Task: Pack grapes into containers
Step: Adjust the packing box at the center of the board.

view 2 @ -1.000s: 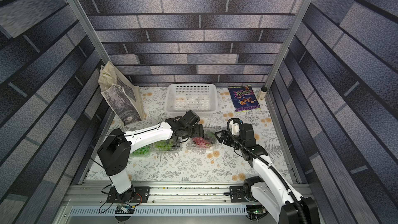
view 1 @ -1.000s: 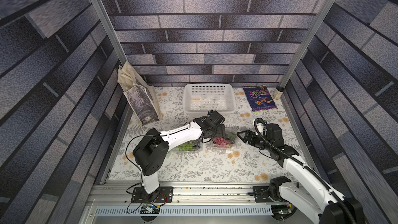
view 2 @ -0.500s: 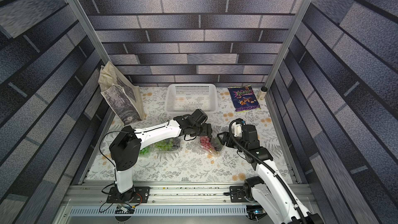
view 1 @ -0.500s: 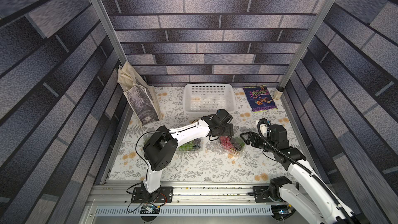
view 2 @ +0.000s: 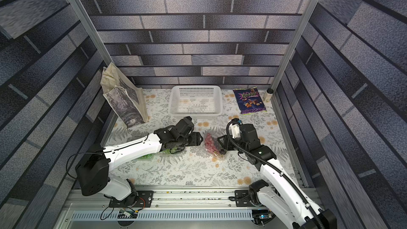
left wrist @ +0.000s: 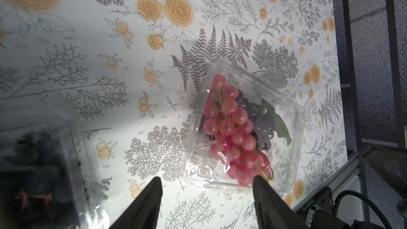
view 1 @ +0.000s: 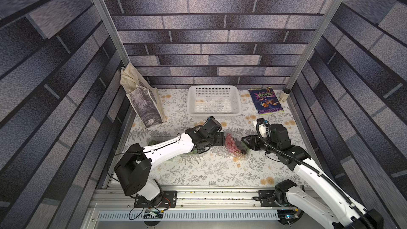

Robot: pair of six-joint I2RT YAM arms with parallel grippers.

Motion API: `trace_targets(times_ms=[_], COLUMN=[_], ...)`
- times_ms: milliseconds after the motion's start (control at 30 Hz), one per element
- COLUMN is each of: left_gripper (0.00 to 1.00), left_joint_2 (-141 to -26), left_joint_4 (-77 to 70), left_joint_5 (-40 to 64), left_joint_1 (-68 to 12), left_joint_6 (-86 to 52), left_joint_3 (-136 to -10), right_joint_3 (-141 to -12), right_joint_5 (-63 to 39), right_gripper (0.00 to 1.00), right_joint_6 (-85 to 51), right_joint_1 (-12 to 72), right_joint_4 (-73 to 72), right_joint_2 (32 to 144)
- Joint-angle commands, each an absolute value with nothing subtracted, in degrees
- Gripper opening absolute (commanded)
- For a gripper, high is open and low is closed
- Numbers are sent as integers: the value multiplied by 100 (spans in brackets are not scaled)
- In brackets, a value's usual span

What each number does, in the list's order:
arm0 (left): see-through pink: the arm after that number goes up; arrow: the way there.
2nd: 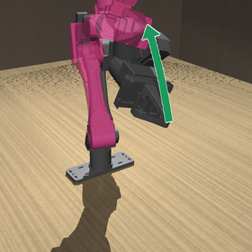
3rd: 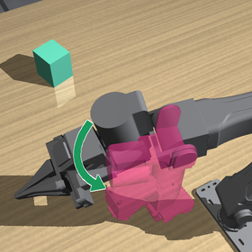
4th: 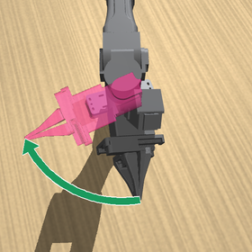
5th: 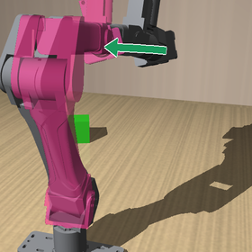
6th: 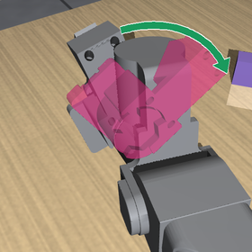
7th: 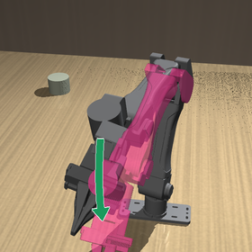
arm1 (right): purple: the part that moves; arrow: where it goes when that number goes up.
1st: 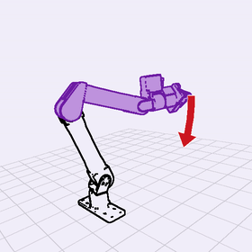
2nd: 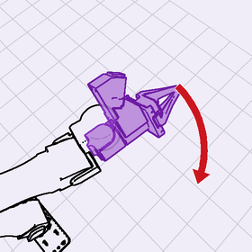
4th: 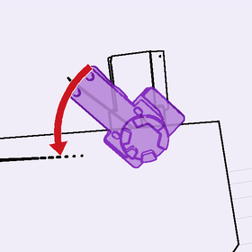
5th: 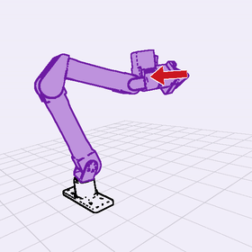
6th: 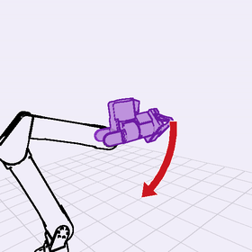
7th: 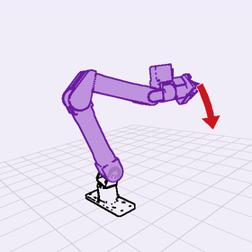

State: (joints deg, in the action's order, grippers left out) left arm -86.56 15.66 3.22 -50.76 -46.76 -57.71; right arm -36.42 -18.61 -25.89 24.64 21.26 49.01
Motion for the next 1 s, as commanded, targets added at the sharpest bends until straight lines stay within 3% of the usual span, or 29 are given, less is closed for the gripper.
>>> trace_targets(times_ms=[0, 233, 467, 700, 967], left_gripper=[64, 59, 53, 43, 42], left_joint_2=[-8262, -7781, -8102, -8278, -8355], left_joint_4=[853, -116, -1928, -2733, -2981], left_joint_5=[267, 122, 384, 232, 199], left_joint_1=[-5228, -5275, -5212, -5161, -5072], left_joint_6=[-5140, -5667, -6562, -7086, -7264], left_joint_3=[-5177, -4343, -3591, -3143, -2964], right_joint_3=[-3619, -3593, -3324, -3141, -3160], right_joint_5=[-1686, -1580, -1550, -1675, -1697], right_gripper=[32, 25, 22, 20, 20], right_joint_6=[-2672, -2757, -3120, -3399, -3489], right_joint_1=[2634, 2956, 2962, 3110, 3166], right_joint_4=[1806, 1316, 556, 28, -164], right_joint_2=[5092, 5610, 5880, 6192, 6380])
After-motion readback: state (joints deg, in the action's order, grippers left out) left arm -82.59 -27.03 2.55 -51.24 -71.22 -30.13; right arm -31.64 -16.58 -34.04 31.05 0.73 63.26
